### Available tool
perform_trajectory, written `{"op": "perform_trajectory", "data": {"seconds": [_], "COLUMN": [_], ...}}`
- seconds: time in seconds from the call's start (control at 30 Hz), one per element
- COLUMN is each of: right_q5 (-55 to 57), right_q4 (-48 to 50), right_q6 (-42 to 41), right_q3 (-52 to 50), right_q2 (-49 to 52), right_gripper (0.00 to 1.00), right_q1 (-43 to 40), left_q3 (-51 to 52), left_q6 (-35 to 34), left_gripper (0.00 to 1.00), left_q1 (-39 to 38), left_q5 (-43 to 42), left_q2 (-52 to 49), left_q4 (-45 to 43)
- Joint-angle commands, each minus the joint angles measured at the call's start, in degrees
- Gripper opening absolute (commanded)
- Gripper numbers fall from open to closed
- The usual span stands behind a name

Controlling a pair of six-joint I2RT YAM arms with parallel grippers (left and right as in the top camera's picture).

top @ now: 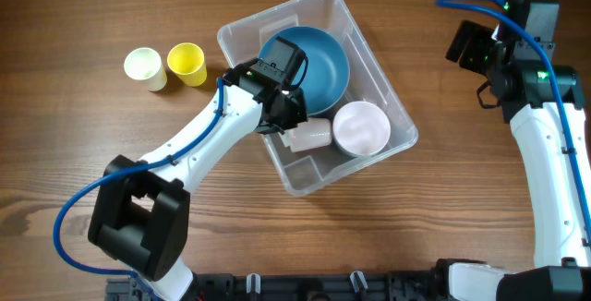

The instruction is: Pack container

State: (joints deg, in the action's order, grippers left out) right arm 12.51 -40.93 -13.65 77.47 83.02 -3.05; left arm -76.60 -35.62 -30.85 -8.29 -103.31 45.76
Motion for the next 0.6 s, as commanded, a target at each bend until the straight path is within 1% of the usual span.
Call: {"op": "perform_trajectory", "data": {"seconds": [0.0, 0.13, 0.27, 0.37, 0.4, 0.57], "right_q5": [0.8, 0.8, 0.8, 0.8, 0.8, 0.8], "right_q4": [0.2, 0.2, 0.2, 0.2, 0.2, 0.2], "right_q6": [-0.7, -0.7, -0.7, -0.7, -0.7, -0.7], "right_q3": [0.5, 0.5, 0.5, 0.5, 0.5, 0.5], "right_q2": [0.4, 0.4, 0.4, 0.4, 0.4, 0.4], "right_gripper": [1.0, 1.0, 1.0, 1.0, 1.0, 1.0], "right_q1": [0.1, 0.1, 0.1, 0.1, 0.1, 0.1], "left_q3": [0.5, 0.5, 0.5, 0.5, 0.5, 0.4], "left_q6": [2.2, 2.3, 2.4, 2.4, 2.4, 2.1], "left_gripper": [0.04, 0.04, 0.04, 0.04, 0.04, 0.04], "left_q1": [-0.5, -0.5, -0.5, -0.5, -0.5, 0.3], "left_q5": [-5.2, -6.1, -8.7, -8.2, -7.1, 4.5], "left_q2": [-0.8, -0.8, -0.8, -0.5, -0.3, 5.5], "left_q4": [-2.1, -3.3, -5.1, -5.2, -5.2, -4.9]}}
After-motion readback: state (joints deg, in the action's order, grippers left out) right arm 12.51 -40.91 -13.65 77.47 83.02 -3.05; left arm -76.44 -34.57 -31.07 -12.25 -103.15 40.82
